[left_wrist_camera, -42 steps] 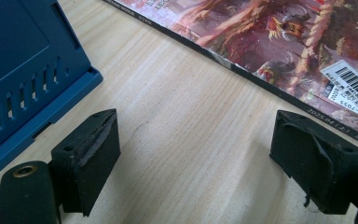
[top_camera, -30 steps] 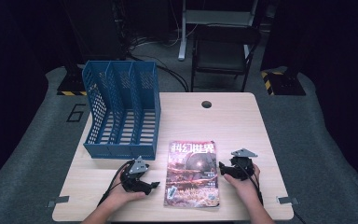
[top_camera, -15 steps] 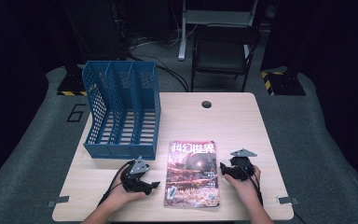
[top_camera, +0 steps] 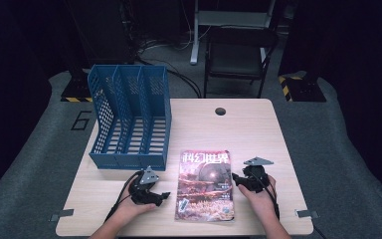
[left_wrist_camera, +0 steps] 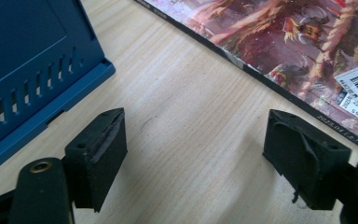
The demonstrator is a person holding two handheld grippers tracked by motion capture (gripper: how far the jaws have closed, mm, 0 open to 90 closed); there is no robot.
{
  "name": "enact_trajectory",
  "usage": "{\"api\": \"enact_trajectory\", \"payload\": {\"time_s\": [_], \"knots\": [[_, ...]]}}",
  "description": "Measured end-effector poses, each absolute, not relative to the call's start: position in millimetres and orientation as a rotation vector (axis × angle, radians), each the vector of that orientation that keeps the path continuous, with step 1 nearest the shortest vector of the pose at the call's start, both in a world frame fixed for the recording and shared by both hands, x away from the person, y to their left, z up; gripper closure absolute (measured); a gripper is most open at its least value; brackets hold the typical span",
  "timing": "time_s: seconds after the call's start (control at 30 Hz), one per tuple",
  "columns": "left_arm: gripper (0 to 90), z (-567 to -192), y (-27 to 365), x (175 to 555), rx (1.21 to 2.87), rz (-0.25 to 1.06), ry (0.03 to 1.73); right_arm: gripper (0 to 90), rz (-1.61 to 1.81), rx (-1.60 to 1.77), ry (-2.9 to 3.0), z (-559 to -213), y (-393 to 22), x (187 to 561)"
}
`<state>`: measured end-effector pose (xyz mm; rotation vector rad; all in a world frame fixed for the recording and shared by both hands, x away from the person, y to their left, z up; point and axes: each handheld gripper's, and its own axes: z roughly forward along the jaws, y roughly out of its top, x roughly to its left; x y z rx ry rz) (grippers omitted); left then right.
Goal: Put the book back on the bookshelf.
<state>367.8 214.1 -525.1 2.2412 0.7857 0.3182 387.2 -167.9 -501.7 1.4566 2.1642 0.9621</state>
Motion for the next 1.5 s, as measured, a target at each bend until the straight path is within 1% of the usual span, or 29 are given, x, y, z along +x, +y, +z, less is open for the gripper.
{"api": "enact_trajectory", "payload": {"time_s": [0.13,0.2,0.23,0.27,0.43,0.47,0.6,0.7,0.73,0.8,0.97,1.23,1.37,1.5], "knots": [[25.3,-524,215,368,2.236,0.335,0.812,50.1,1.006,1.46,2.18,-501,-167,387],[29.0,-522,215,368,2.226,0.301,0.837,50.7,1.064,1.481,2.183,-499,-164,385],[29.0,-521,216,369,2.22,0.298,0.844,50.7,1.064,1.481,2.183,-499,-164,385],[33.2,-520,218,371,2.214,0.271,0.856,50.7,1.086,1.497,2.193,-498,-159,383],[35.2,-515,219,370,2.172,0.234,0.886,50.6,1.084,1.469,2.231,-499,-149,383],[35.4,-511,216,368,2.129,0.199,0.916,50.6,1.082,1.468,2.237,-500,-148,383],[35.4,-505,207,364,2.143,0.181,0.895,50.3,1.075,1.471,2.241,-501,-146,383],[35.4,-504,196,364,2.114,0.121,0.902,50.7,1.081,1.477,2.241,-502,-146,384],[35.7,-505,193,364,2.112,0.115,0.903,51.9,1.1,1.503,2.249,-503,-145,384],[35.8,-508,184,364,2.108,0.101,0.913,50.9,1.116,1.516,2.257,-504,-146,385],[36.1,-516,169,362,2.134,0.109,0.897,50.7,1.107,1.531,2.25,-508,-146,388],[35.7,-521,163,358,2.149,0.155,0.857,49.0,1.085,1.528,2.246,-509,-144,389],[35.3,-522,159,355,2.157,0.156,0.83,48.1,1.077,1.529,2.244,-511,-143,390],[33.7,-522,156,353,2.173,0.176,0.81,46.7,1.068,1.559,2.25,-513,-141,390]]}}
